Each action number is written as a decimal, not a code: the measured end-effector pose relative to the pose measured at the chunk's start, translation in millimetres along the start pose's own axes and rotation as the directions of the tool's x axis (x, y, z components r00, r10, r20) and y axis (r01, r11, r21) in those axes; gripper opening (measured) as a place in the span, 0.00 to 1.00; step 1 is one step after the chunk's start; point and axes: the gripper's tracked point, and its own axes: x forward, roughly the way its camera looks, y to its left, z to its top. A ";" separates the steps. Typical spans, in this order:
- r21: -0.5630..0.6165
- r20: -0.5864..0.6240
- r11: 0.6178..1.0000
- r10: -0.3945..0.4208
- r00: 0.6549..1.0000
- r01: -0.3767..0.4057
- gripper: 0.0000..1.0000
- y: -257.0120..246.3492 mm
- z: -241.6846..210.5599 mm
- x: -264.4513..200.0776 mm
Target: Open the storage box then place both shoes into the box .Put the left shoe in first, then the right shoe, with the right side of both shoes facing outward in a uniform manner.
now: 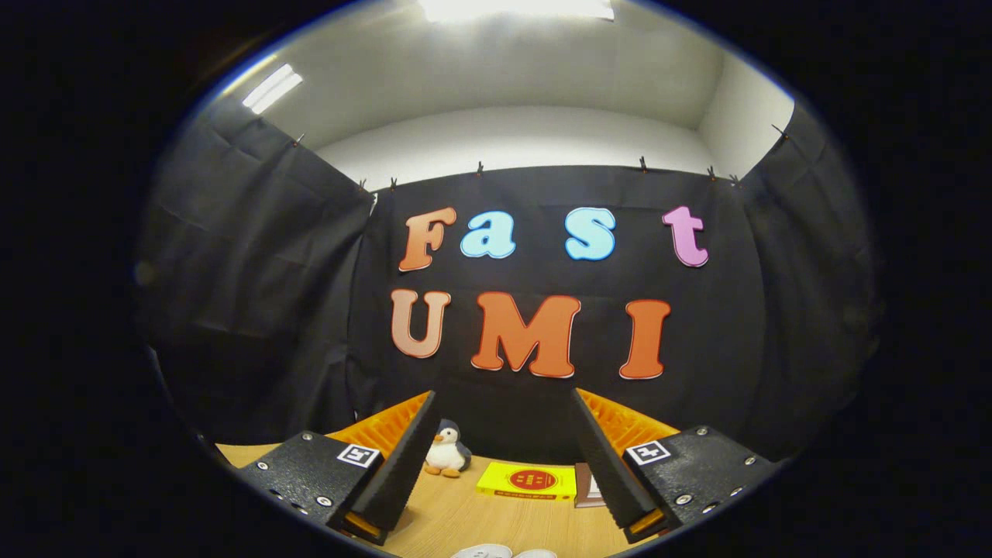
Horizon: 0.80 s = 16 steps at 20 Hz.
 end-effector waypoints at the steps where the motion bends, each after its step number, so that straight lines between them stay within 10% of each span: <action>1: 0.001 -0.033 1.000 0.005 0.999 -0.005 0.99 2.8 -10.5 1.1; 7: 0.310 -0.312 0.938 0.254 0.916 -0.154 1.00 64.2 -92.5 -8.9; 12: 0.668 -0.465 0.744 0.443 0.766 -0.025 0.97 98.8 -160.1 -7.0; 16: 0.746 -0.539 0.665 0.565 0.624 0.041 0.97 136.2 -212.8 -20.8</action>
